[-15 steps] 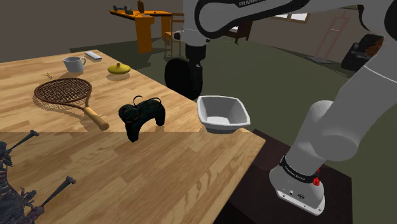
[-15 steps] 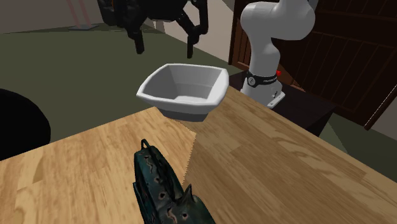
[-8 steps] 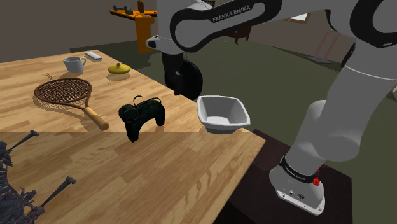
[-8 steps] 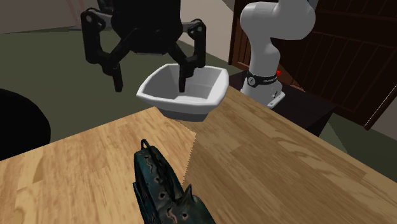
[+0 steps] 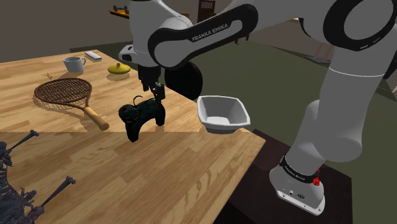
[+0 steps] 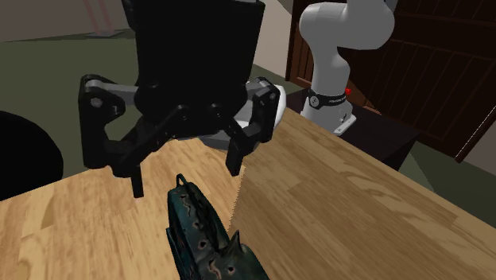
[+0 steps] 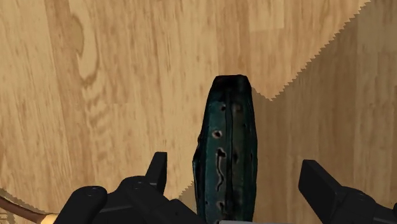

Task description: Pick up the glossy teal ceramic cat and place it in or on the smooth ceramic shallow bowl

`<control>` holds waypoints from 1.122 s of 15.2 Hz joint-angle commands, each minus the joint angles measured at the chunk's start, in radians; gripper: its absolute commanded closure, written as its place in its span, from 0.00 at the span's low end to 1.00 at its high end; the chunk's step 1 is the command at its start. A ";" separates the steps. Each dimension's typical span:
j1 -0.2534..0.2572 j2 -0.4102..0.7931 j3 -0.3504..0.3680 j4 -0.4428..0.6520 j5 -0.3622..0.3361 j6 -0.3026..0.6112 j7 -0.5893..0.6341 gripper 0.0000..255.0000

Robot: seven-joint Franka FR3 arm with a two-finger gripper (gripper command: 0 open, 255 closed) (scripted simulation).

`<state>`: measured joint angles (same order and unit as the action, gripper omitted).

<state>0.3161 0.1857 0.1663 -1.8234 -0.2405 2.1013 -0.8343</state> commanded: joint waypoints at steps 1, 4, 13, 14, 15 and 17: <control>0.003 0.018 0.001 -0.001 -0.010 0.022 -0.002 0.00; 0.001 0.036 -0.002 -0.017 -0.017 0.055 0.003 0.00; -0.001 0.053 -0.005 -0.029 -0.024 0.084 0.007 0.00; -0.001 0.053 -0.005 -0.029 -0.024 0.084 0.007 0.00; -0.001 0.053 -0.005 -0.029 -0.024 0.084 0.007 1.00; -0.001 0.053 -0.005 -0.029 -0.024 0.084 0.007 1.00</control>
<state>0.3154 0.2382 0.1607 -1.8508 -0.2644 2.1849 -0.8275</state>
